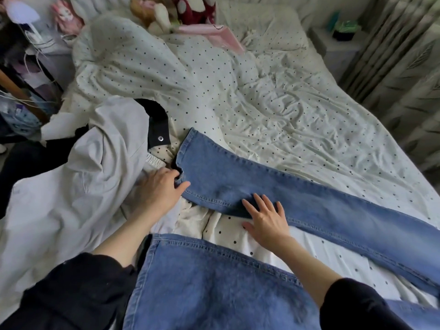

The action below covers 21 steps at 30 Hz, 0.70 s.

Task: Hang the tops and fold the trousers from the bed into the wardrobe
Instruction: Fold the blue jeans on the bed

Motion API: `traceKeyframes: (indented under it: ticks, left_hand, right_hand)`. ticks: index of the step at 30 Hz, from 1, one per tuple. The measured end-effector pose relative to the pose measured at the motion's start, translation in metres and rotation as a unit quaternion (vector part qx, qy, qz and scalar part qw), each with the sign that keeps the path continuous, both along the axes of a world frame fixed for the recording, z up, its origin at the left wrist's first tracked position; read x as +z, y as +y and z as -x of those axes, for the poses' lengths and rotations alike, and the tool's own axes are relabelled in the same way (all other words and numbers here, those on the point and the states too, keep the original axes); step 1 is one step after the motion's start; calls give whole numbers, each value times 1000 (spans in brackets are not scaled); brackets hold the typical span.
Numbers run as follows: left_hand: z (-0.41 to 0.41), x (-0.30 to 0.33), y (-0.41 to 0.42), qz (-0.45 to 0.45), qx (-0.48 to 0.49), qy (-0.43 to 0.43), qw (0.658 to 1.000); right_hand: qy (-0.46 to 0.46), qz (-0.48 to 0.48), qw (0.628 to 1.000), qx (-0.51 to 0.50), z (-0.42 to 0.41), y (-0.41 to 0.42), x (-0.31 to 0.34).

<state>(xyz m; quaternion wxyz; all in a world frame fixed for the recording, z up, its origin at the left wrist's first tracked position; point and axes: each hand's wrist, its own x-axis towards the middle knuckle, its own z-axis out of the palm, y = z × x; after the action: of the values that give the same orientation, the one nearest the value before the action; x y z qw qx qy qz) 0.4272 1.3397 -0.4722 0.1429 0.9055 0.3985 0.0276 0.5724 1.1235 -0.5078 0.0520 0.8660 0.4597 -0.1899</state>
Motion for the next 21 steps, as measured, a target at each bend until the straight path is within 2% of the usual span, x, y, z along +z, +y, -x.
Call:
traceKeyframes:
  ticks: [2,5,7,11,14,18,21]
  left_hand:
    - [0,3,0,43,9,-69,997]
    - [1,12,5,147,94,-148,973]
    - [3,17,8,173,126,-162,963]
    - [4,30,6,240,203,-186,931]
    - [14,31,5,226,229,-150,935]
    - [26,19,-6,177,197,-81,961]
    - [28,17,-18,119,161,-65,978]
  right_hand:
    - [-23,-2,1000,-2,-1,6,-9]
    - [-80,-55,995,16,-1,14,-12]
    - [-119,-99,988,20,0,17,-10]
    - [-98,-183,978,-18,8,20,5]
    - [-62,-180,982,-22,10,16,16]
    - [66,-37,997,30,16,0,8]
    - [72,-40,996,40,27,-14,6]
